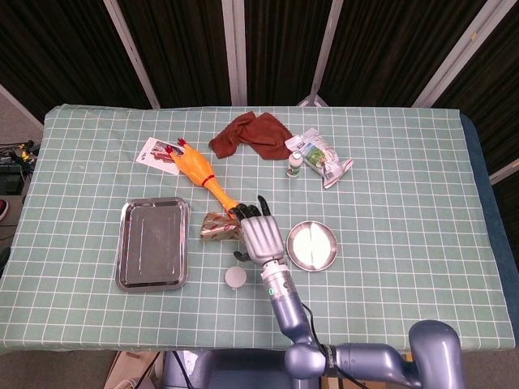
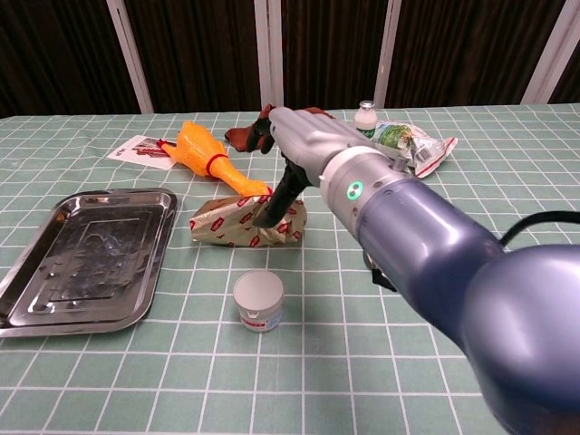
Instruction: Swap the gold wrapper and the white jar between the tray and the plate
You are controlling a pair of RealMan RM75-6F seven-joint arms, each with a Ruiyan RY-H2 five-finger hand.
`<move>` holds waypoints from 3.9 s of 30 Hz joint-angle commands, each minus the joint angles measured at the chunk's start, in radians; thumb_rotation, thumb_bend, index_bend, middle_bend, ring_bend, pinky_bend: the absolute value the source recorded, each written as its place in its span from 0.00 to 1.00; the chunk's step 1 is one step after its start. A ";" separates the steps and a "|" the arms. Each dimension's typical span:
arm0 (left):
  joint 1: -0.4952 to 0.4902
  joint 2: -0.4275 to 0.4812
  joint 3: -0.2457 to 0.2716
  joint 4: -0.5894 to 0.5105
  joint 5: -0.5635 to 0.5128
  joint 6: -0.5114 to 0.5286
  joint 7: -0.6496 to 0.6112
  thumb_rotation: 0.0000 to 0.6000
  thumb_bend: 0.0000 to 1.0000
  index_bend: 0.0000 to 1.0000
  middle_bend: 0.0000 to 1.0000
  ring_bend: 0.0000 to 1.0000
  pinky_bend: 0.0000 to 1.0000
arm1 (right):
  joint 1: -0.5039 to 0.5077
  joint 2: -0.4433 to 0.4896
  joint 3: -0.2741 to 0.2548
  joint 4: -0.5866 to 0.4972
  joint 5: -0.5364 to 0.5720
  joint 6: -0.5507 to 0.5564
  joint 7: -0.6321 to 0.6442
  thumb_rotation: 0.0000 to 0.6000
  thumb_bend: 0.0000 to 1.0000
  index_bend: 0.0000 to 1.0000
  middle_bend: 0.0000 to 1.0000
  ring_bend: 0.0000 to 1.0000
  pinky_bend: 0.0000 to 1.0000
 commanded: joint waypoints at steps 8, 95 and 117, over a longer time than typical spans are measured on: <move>0.003 0.010 -0.004 0.002 -0.009 -0.009 -0.020 1.00 0.33 0.27 0.04 0.00 0.24 | 0.081 -0.099 0.032 0.195 0.074 -0.073 0.065 1.00 0.13 0.26 0.22 0.22 0.01; 0.011 0.008 0.001 -0.022 0.001 0.001 0.019 1.00 0.34 0.29 0.03 0.00 0.24 | -0.277 0.348 -0.251 -0.011 -0.159 -0.066 0.369 1.00 0.24 0.21 0.25 0.23 0.00; -0.051 0.040 0.082 -0.009 0.141 -0.099 0.026 1.00 0.28 0.28 0.04 0.00 0.24 | -0.602 0.793 -0.352 -0.234 -0.391 0.273 0.637 1.00 0.16 0.10 0.12 0.11 0.00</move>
